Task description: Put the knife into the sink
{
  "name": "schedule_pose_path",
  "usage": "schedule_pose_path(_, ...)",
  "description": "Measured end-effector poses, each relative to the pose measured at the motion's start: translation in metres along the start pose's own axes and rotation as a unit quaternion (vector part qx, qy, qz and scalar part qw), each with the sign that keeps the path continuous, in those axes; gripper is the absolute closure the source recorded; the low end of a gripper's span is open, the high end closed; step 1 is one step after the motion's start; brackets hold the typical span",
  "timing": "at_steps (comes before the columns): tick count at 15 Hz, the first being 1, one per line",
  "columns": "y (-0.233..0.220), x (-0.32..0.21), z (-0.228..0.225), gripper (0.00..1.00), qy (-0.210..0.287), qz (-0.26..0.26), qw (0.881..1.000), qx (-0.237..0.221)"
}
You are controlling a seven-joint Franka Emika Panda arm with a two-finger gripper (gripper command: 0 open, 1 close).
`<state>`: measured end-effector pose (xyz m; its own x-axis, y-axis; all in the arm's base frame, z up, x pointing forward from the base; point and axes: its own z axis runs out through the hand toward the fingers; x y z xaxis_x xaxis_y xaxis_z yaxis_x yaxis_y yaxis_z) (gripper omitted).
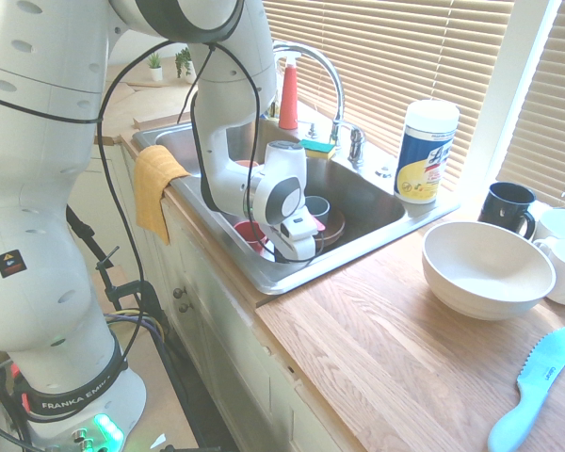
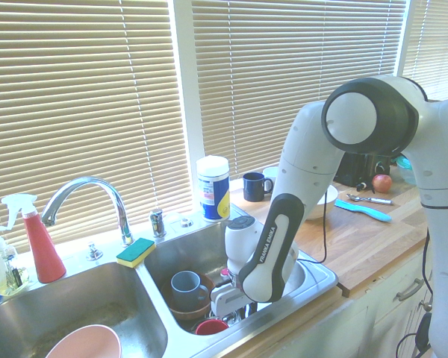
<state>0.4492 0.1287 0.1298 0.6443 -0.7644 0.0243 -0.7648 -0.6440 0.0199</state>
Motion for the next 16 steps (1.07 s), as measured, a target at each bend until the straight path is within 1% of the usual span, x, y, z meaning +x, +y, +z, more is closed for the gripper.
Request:
schedule_pose_path(11, 0.002, 0.001, -0.001, 0.00, 0.004, -0.007, 1.000, 0.004)
schedule_pose_path(13, -0.001, 0.003, -0.011, 0.00, 0.008, -0.006, 1.000, 0.014)
schedule_pose_path(16, -0.002, 0.007, -0.048, 0.00, 0.014, -0.004, 1.000, 0.026)
